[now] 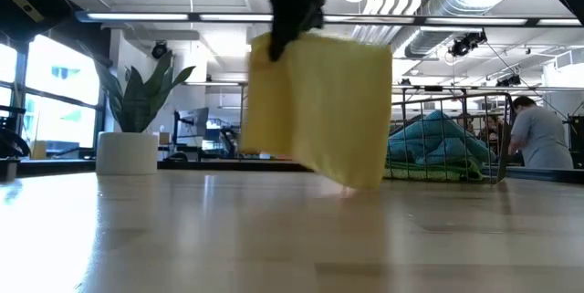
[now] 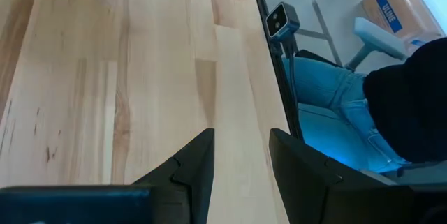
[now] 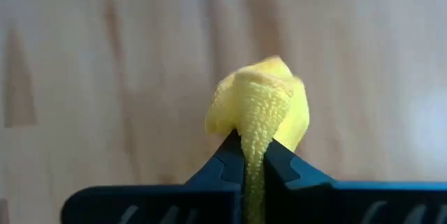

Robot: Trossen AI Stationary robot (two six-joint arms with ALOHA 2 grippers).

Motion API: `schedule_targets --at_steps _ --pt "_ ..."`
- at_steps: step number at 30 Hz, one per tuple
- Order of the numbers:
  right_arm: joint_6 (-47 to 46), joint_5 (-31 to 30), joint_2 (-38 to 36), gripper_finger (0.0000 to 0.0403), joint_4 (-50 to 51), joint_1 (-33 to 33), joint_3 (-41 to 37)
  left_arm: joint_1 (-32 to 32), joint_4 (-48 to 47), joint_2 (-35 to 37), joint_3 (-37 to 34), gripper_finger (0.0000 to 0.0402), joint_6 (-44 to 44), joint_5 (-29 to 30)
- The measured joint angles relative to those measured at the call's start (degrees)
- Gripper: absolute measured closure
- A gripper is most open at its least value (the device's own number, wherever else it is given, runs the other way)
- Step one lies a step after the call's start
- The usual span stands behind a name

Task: Fold microfiber towels
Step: Put the folded yellow microfiber towel into the wire basket

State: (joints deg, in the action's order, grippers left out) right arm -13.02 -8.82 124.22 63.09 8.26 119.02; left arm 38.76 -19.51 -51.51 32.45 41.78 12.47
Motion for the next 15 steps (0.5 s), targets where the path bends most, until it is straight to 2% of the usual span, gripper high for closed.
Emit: schedule_targets --at_steps 6,15 --pt "-0.7 -0.4 -7.2 0.0402 11.8 -7.1 0.0 0.0 0.0 0.0 0.0 0.0273 0.0 0.2" --pt "3.7 -6.7 -16.4 0.0402 25.5 -15.3 0.1 -0.4 0.0 0.0 0.0 0.0273 -0.4 0.9"
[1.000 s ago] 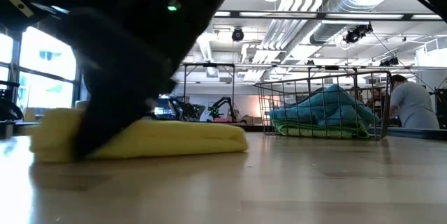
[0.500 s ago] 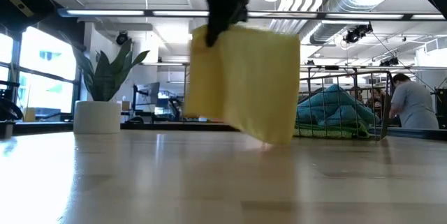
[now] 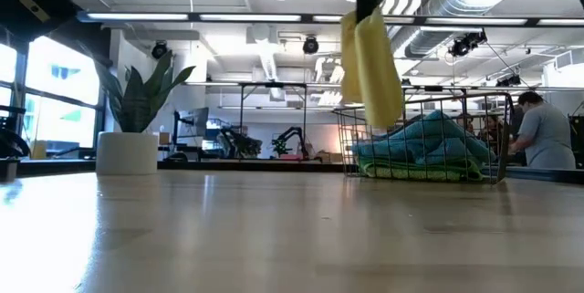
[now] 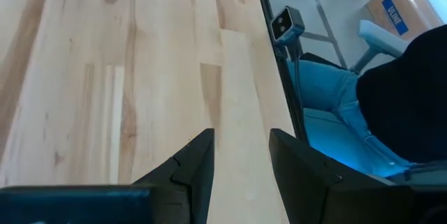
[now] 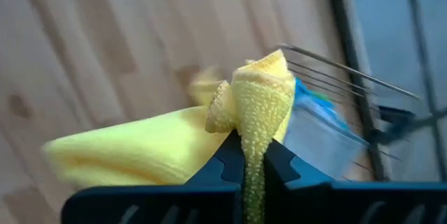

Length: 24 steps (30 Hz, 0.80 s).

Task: Fold microfiber towels
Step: Put the folded yellow microfiber towel into the wire basket

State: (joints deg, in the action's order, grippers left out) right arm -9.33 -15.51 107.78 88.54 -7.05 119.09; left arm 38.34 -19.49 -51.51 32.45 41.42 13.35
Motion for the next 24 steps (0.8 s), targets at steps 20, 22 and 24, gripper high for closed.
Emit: schedule_targets --at_steps 20,22,24 --pt "-5.2 -13.9 -14.5 0.0402 1.5 -7.7 0.0 -14.6 9.7 -0.2 0.0 0.0273 -26.8 21.6" --pt "-5.2 -13.5 -14.5 0.0402 1.4 -7.0 -0.2 -18.6 15.0 -0.9 0.0 0.0273 -33.8 18.3" --pt "-4.9 -13.5 -15.0 0.0402 1.3 -5.9 -2.0 -22.9 21.1 -2.1 0.0 0.0273 -39.2 11.5"
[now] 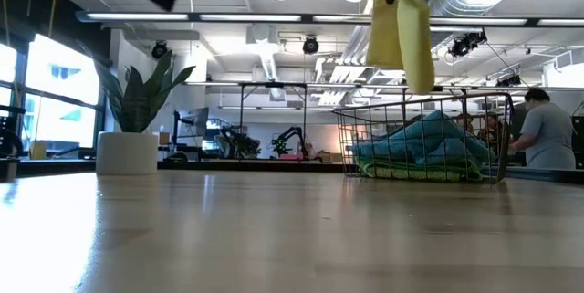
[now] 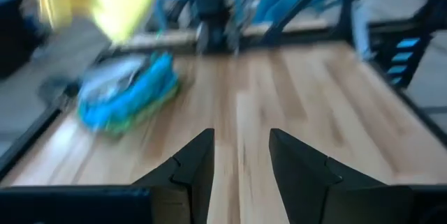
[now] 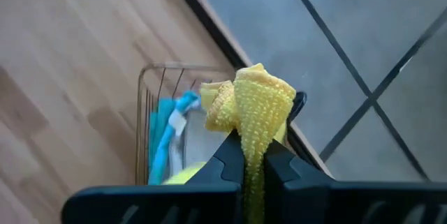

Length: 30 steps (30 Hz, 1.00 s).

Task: Fold microfiber towels
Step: Put the folded yellow microfiber towel into the wire basket

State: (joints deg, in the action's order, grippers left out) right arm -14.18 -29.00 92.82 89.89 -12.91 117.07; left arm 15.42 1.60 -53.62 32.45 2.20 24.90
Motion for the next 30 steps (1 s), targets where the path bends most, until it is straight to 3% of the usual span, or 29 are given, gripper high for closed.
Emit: schedule_targets --at_steps 6,11,16,24,28,30 --pt "-4.7 -3.8 -6.6 0.0402 0.1 4.3 -14.0 -13.7 18.6 -9.1 0.0 0.0273 -10.2 -18.2" --pt "-10.7 -5.6 -14.4 0.0402 -2.1 7.1 -27.2 -21.5 35.0 -19.7 0.0 0.0273 -10.4 -30.7" --pt "-16.8 -9.7 -20.0 0.0402 0.1 8.6 -36.1 -24.4 41.5 -27.4 0.7 0.0273 -8.5 -33.0" --pt "-11.3 -11.7 -20.5 0.0402 -4.2 6.4 -43.1 -25.0 41.5 -31.6 3.2 0.0273 -8.3 -33.3" --pt "-8.6 -17.7 -18.6 0.0402 -8.2 4.2 -48.4 -25.0 41.7 -31.6 3.6 0.0273 -8.4 -33.3" --pt "-11.5 -22.3 -17.8 0.0402 -7.9 2.6 -49.4 -25.1 41.7 -31.5 3.6 0.0273 -8.4 -33.3"
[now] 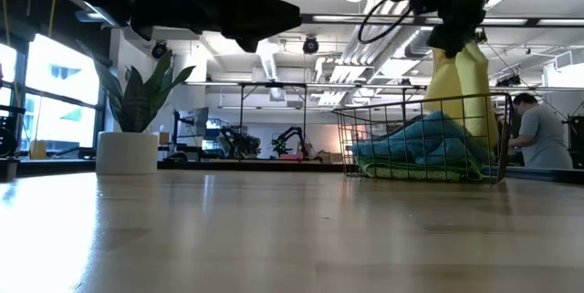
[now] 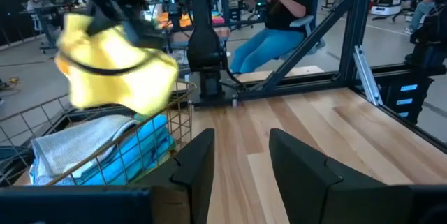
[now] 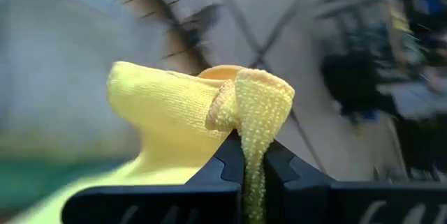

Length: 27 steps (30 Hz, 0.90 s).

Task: Fold microfiber towels
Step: Put the folded yellow microfiber towel into the wire basket

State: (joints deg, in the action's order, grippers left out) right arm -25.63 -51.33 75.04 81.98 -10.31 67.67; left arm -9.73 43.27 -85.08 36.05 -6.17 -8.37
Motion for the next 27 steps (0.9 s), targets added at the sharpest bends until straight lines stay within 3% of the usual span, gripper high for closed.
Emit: schedule_targets --at_steps 5,13,21,23,27 --pt "-6.1 -8.7 0.3 0.0402 -1.4 -1.8 0.6 -0.1 -0.4 0.0 0.0 0.0273 0.0 0.0" --pt "12.5 6.2 3.3 0.0402 -25.2 -2.2 -3.9 -0.1 -0.4 0.0 0.0 0.0273 0.2 0.0" --pt "17.8 11.2 8.5 0.0402 -39.7 -2.5 -6.0 0.0 -0.6 0.1 0.0 0.0273 1.5 0.0" --pt "17.7 10.1 8.7 0.0402 -40.3 -2.5 -6.0 0.0 -0.6 0.1 0.0 0.0273 1.5 0.0" --pt "13.5 -3.0 8.2 0.0402 -39.5 -2.6 -6.0 0.0 -0.6 0.1 0.0 0.0273 1.5 0.0"
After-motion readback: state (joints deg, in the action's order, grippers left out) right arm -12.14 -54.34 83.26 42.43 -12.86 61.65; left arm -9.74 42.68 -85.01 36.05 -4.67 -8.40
